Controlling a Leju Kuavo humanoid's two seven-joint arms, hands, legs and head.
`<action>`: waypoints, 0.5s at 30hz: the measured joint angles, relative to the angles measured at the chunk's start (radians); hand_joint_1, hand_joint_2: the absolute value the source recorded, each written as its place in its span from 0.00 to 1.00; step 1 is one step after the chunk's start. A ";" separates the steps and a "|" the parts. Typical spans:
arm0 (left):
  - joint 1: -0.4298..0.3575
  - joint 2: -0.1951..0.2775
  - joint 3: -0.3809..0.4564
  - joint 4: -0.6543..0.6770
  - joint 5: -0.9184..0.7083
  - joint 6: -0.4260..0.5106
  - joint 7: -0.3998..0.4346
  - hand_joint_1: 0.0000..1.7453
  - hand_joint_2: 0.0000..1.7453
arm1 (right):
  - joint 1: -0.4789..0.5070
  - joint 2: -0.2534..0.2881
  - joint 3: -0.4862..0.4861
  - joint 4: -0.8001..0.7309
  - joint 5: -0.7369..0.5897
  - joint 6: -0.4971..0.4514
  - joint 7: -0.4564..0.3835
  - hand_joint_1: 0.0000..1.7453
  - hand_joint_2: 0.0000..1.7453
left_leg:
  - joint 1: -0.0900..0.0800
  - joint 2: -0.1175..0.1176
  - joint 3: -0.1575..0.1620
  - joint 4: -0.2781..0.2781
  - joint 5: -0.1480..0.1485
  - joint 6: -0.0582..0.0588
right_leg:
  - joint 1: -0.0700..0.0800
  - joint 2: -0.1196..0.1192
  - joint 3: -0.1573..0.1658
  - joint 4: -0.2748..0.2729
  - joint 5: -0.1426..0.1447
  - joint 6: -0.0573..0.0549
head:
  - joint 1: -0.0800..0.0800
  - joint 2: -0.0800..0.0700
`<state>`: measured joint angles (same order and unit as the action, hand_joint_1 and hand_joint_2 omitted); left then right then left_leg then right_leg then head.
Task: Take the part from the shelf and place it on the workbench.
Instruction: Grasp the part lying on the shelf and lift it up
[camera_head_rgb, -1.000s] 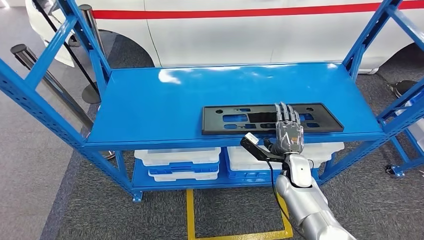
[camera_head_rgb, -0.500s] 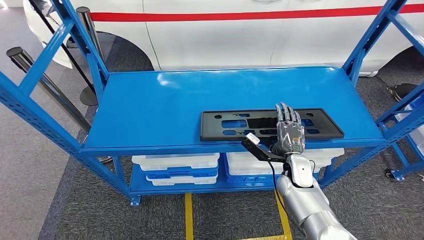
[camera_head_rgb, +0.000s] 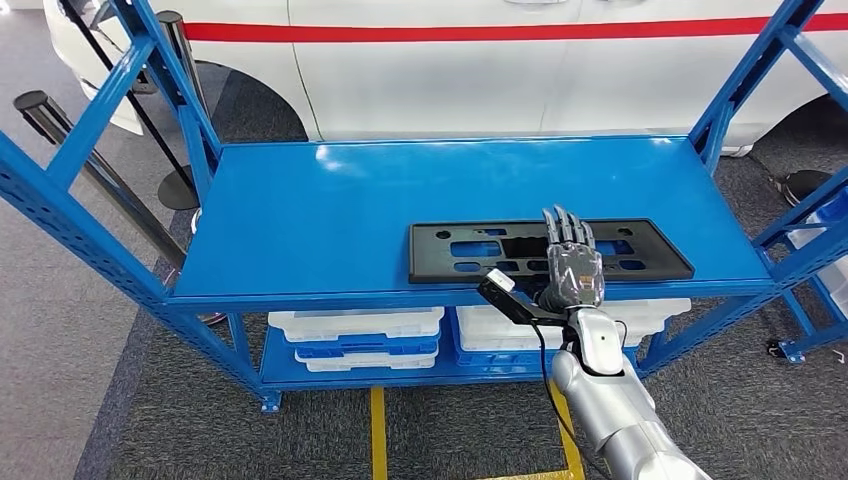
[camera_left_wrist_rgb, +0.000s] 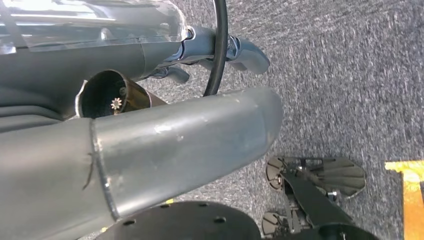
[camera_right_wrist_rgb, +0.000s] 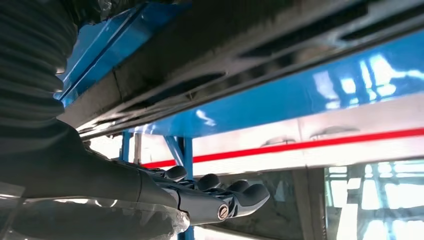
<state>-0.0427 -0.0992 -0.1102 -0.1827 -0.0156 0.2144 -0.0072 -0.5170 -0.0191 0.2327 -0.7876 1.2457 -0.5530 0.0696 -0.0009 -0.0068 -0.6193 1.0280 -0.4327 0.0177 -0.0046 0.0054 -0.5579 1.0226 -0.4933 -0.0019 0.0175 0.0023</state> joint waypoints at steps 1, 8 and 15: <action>0.000 0.000 0.000 0.000 -0.001 -0.001 -0.002 0.00 0.00 | 0.000 0.000 0.001 0.001 0.002 0.015 -0.007 0.00 1.00 | 0.000 0.000 0.000 0.000 0.000 0.000 | 0.000 0.000 0.000 0.000 0.000 0.000 | 0.000 0.000; 0.000 0.000 0.000 0.000 -0.005 -0.004 -0.013 0.00 0.00 | -0.020 -0.002 0.029 0.020 -0.006 0.081 -0.059 0.00 1.00 | 0.002 0.000 0.003 0.000 0.000 0.000 | 0.001 0.001 0.002 0.000 0.000 0.000 | 0.000 0.000; 0.000 0.000 0.000 0.000 -0.006 -0.005 -0.014 0.00 0.00 | -0.032 -0.005 0.057 0.034 -0.021 0.093 -0.088 0.00 1.00 | 0.002 0.001 0.005 0.000 0.000 0.000 | 0.002 0.001 0.003 0.000 0.000 0.000 | 0.000 0.000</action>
<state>-0.0424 -0.0988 -0.1101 -0.1827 -0.0214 0.2091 -0.0213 -0.5489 -0.0238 0.2901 -0.7537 1.2252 -0.4603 -0.0183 0.0014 -0.0062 -0.6146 1.0276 -0.4325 0.0173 -0.0030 0.0061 -0.5546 1.0231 -0.4933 -0.0018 0.0175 0.0023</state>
